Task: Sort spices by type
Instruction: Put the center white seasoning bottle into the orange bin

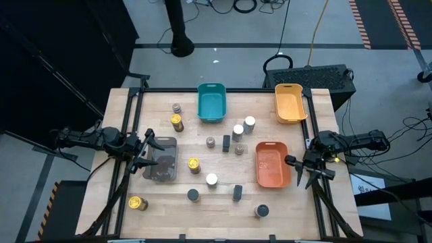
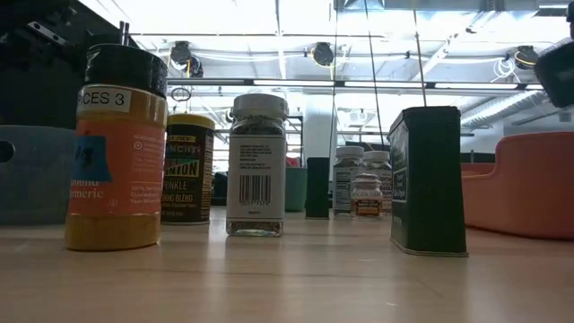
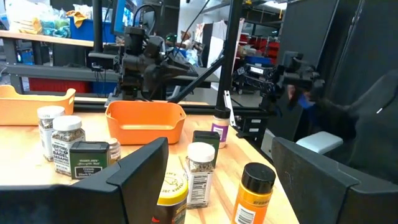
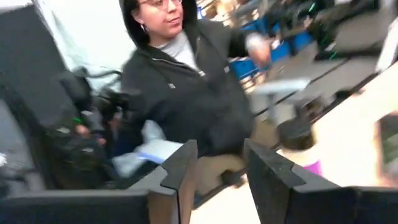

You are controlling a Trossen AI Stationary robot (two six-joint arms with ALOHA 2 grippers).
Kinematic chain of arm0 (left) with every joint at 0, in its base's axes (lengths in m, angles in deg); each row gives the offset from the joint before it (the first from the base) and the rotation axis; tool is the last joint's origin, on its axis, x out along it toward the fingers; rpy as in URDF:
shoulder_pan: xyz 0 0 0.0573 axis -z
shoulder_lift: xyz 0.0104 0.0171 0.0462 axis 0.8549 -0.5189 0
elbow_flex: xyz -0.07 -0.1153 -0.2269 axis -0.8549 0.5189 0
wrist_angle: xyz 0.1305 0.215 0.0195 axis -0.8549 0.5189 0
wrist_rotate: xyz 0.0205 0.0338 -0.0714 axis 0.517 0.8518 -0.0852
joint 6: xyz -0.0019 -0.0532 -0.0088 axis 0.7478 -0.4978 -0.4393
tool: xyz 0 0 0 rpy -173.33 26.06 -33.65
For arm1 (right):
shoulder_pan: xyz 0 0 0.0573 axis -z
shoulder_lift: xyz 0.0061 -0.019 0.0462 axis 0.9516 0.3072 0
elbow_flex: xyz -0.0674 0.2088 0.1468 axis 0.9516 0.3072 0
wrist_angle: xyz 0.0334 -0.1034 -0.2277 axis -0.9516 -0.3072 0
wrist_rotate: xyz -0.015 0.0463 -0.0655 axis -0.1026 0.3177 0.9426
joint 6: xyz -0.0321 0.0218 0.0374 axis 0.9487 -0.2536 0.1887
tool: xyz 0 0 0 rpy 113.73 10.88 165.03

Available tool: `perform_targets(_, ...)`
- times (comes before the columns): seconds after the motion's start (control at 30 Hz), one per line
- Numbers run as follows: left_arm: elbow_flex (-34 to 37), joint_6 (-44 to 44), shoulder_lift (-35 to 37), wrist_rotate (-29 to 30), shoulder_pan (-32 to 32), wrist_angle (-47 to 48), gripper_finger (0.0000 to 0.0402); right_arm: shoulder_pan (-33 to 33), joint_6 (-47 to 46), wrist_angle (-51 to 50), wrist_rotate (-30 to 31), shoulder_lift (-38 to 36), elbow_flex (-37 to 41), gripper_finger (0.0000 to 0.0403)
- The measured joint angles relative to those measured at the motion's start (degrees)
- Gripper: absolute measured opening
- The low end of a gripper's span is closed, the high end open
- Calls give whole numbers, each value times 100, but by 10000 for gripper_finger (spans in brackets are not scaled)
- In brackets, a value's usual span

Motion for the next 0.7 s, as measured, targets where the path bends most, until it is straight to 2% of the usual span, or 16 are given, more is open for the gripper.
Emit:
perform_targets(0.17,-2,0,0,0,0,0,292,1,1084,492,1499,0,4,116)
perform_targets(0.23,-1,0,0,0,-1,0,292,7,1351,872,2393,0,7,116)
perform_targets(0.3,-2,0,0,0,-1,0,292,11,1206,1255,3274,-4,2,116)
perform_targets(0.37,-2,0,0,0,0,0,292,16,825,1269,3906,1,-59,116)
perform_targets(0.47,4,-27,-2,5,-2,-157,292,17,512,1247,4306,91,-196,116)
perform_targets(0.57,3,83,-13,278,0,-1486,292,17,254,1236,4843,241,-415,116)
perform_targets(0.7,-4,-3,-9,287,0,-2961,292,24,185,1165,5033,519,-850,116)
